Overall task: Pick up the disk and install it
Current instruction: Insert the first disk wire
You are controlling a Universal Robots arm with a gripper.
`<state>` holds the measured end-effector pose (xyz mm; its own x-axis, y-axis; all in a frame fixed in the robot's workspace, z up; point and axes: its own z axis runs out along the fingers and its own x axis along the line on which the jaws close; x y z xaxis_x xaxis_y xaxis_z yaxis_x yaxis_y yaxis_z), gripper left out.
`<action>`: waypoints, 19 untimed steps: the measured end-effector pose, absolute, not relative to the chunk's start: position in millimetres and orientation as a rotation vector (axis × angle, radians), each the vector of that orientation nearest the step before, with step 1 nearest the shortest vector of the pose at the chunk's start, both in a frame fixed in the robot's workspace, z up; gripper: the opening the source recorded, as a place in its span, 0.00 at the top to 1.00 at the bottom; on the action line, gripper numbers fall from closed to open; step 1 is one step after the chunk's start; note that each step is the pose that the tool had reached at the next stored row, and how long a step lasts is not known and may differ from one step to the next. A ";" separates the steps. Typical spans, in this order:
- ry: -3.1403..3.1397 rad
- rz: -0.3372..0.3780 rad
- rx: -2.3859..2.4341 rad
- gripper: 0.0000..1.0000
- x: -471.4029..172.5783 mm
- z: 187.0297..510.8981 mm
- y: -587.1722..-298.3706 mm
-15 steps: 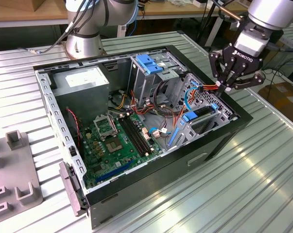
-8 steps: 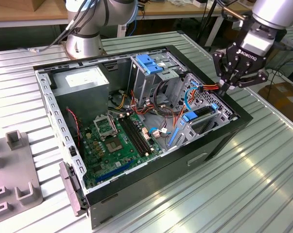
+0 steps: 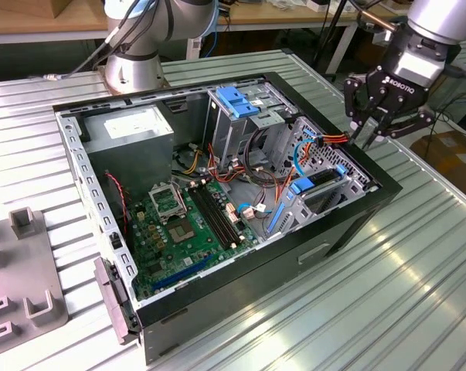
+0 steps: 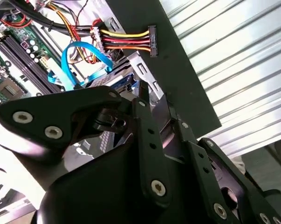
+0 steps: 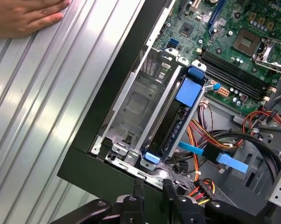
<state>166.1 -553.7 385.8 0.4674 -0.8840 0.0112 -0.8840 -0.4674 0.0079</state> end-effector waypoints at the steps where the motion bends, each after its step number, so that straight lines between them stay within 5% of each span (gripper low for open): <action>1: -1.601 0.009 2.689 0.70 166.2 385.8 -553.7; 19: -1.416 0.010 2.790 0.70 166.3 385.7 -551.6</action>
<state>166.3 -551.6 385.7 0.5902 -0.8072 0.0115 -0.8072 -0.5902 0.0081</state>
